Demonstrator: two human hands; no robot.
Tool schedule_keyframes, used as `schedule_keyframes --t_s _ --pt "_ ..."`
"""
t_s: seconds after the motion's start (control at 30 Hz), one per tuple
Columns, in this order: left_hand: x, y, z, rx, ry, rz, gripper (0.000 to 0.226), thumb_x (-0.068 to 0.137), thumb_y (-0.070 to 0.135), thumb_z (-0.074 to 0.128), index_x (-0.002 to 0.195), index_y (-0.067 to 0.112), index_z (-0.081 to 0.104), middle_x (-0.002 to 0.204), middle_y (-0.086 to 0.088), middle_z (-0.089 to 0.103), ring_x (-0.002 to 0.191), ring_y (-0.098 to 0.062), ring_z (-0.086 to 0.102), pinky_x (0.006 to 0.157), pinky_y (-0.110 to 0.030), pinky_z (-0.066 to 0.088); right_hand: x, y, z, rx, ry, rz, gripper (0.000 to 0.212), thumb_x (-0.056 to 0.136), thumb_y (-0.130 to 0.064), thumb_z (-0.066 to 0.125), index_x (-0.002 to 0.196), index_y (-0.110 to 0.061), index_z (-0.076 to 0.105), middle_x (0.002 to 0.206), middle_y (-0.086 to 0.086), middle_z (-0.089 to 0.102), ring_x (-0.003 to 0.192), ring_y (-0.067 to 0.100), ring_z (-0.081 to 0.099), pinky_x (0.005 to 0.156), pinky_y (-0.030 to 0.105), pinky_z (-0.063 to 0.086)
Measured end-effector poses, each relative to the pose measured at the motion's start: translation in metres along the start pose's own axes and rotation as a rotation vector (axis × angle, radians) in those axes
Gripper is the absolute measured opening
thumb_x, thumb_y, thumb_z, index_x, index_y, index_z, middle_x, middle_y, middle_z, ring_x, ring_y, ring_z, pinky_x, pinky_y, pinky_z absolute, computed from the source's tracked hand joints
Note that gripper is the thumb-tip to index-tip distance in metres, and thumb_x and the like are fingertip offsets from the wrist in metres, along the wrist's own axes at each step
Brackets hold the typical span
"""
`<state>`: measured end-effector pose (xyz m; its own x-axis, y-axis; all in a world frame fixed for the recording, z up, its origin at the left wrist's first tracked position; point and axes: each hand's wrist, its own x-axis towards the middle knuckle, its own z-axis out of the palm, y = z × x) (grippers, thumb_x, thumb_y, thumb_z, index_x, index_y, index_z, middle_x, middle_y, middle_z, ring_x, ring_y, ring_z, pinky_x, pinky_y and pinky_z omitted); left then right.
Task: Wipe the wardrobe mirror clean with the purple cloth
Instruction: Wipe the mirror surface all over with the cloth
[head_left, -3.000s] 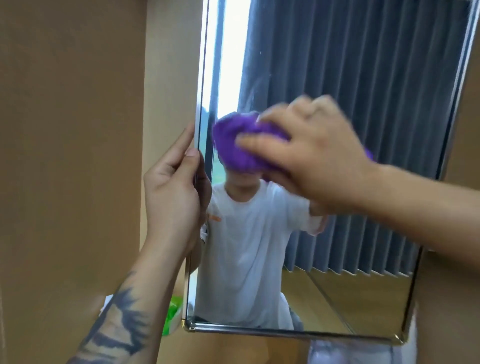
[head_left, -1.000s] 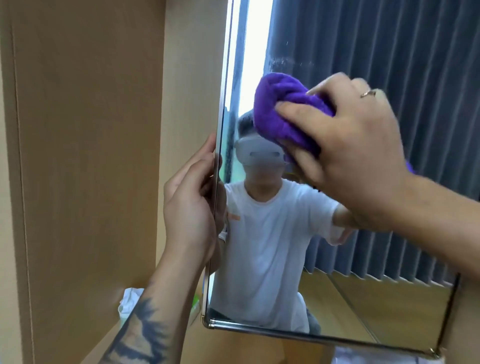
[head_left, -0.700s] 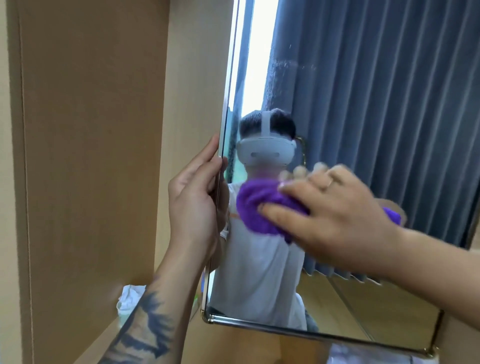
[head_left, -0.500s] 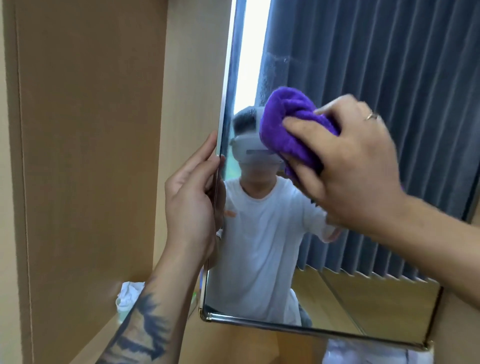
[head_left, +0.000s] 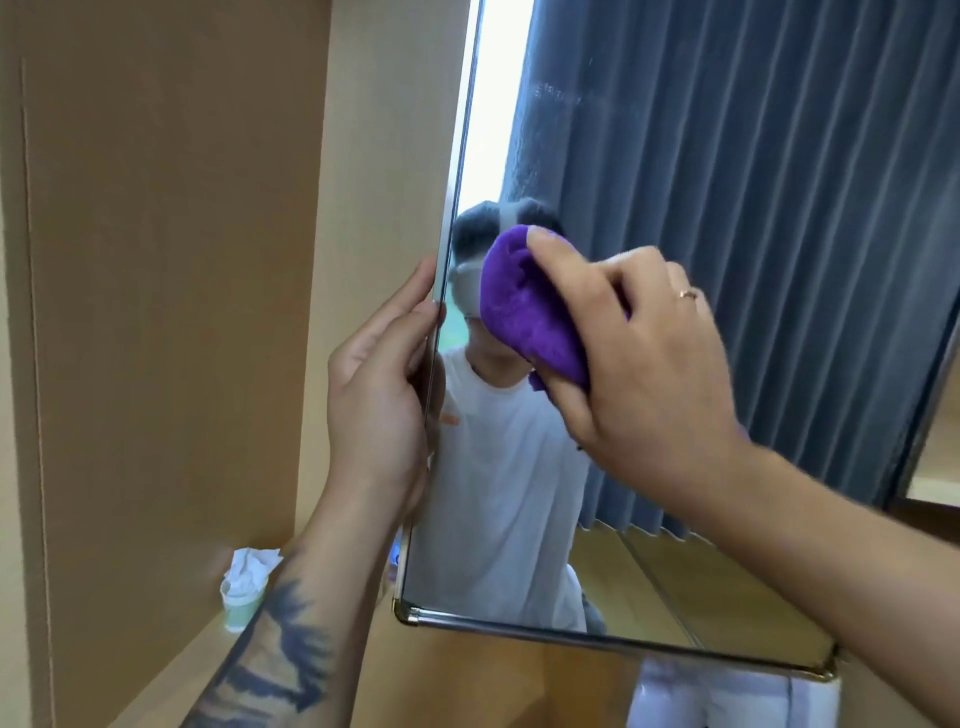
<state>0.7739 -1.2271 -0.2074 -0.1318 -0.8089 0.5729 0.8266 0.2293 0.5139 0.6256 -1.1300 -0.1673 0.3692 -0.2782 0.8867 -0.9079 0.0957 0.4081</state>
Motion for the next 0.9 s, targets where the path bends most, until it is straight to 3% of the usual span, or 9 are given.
schedule_keyframes --t_s 0.1,0.2,0.33,0.4,0.53,0.67,0.73,0.8,0.9 --pt "0.000 0.000 -0.002 -0.020 -0.031 0.022 0.030 0.091 0.017 0.062 0.111 0.024 0.082 0.117 -0.005 0.079 0.106 -0.012 0.075 0.089 -0.022 0.057 -0.037 -0.029 0.019 -0.055 -0.024 -0.078 0.069 0.085 -0.025 0.074 0.149 -0.018 0.050 0.115 0.020 0.059 0.093 0.038 0.056 0.077 0.048 0.048" --pt "-0.004 -0.003 -0.010 0.032 -0.044 0.004 0.030 0.097 0.018 0.059 0.117 0.025 0.080 0.125 -0.001 0.076 0.117 -0.010 0.070 0.100 -0.025 0.052 -0.074 -0.043 0.029 -0.110 -0.077 -0.324 0.046 0.097 -0.014 0.057 0.142 -0.016 0.062 0.106 0.019 0.067 0.079 0.036 0.061 0.070 0.045 0.051" --pt "-0.008 -0.006 -0.013 -0.010 -0.045 -0.034 0.034 0.104 0.008 0.052 0.113 0.024 0.081 0.123 -0.003 0.077 0.109 -0.009 0.071 0.094 -0.022 0.056 -0.047 -0.020 0.018 -0.123 -0.097 -0.519 0.041 0.103 -0.015 0.048 0.141 -0.019 0.063 0.100 0.014 0.070 0.079 0.035 0.061 0.071 0.045 0.046" --pt "-0.008 -0.006 -0.010 -0.070 -0.038 -0.041 0.038 0.103 0.003 0.050 0.106 0.022 0.084 0.116 -0.006 0.079 0.104 -0.011 0.075 0.086 -0.022 0.060 -0.019 -0.002 0.009 -0.158 -0.040 -0.479 0.042 0.101 -0.023 0.060 0.142 -0.017 0.063 0.105 0.019 0.069 0.083 0.036 0.061 0.072 0.044 0.039" --pt "-0.012 -0.006 -0.011 -0.100 -0.050 -0.030 0.038 0.103 0.002 0.050 0.109 0.021 0.083 0.101 -0.004 0.080 0.086 -0.008 0.076 0.069 -0.015 0.057 0.005 0.017 -0.001 -0.105 0.026 -0.110 0.059 0.092 -0.037 0.068 0.146 -0.016 0.058 0.117 0.021 0.062 0.090 0.038 0.056 0.074 0.044 0.038" --pt "-0.013 -0.009 -0.013 -0.002 -0.030 -0.012 0.038 0.102 0.004 0.054 0.111 0.029 0.082 0.102 -0.002 0.080 0.092 -0.007 0.072 0.075 -0.016 0.056 -0.060 -0.008 0.009 -0.073 -0.055 -0.455 0.040 0.098 -0.020 0.064 0.137 -0.018 0.068 0.108 0.019 0.071 0.082 0.037 0.064 0.073 0.045 0.044" --pt "-0.011 -0.011 -0.014 0.082 -0.013 -0.001 0.039 0.100 0.006 0.060 0.115 0.036 0.080 0.101 -0.006 0.075 0.087 -0.018 0.063 0.077 -0.022 0.052 -0.077 -0.006 0.005 -0.067 -0.153 -0.594 0.038 0.101 -0.017 0.058 0.138 -0.023 0.068 0.108 0.012 0.073 0.076 0.031 0.063 0.070 0.043 0.049" --pt "-0.010 -0.013 -0.015 0.098 -0.020 0.017 0.041 0.095 0.008 0.066 0.115 0.040 0.080 0.101 -0.006 0.073 0.087 -0.020 0.062 0.081 -0.025 0.051 -0.064 0.010 0.000 -0.071 -0.108 -0.611 0.037 0.102 -0.019 0.061 0.138 -0.025 0.067 0.109 0.011 0.073 0.078 0.031 0.061 0.071 0.042 0.047" --pt "-0.010 -0.018 -0.017 0.110 -0.033 0.051 0.041 0.087 0.014 0.069 0.116 0.041 0.079 0.105 -0.003 0.078 0.091 -0.011 0.069 0.085 -0.027 0.056 -0.029 0.045 -0.012 -0.131 0.013 -0.441 0.046 0.100 -0.031 0.065 0.144 -0.019 0.062 0.115 0.019 0.067 0.089 0.034 0.055 0.072 0.042 0.036"
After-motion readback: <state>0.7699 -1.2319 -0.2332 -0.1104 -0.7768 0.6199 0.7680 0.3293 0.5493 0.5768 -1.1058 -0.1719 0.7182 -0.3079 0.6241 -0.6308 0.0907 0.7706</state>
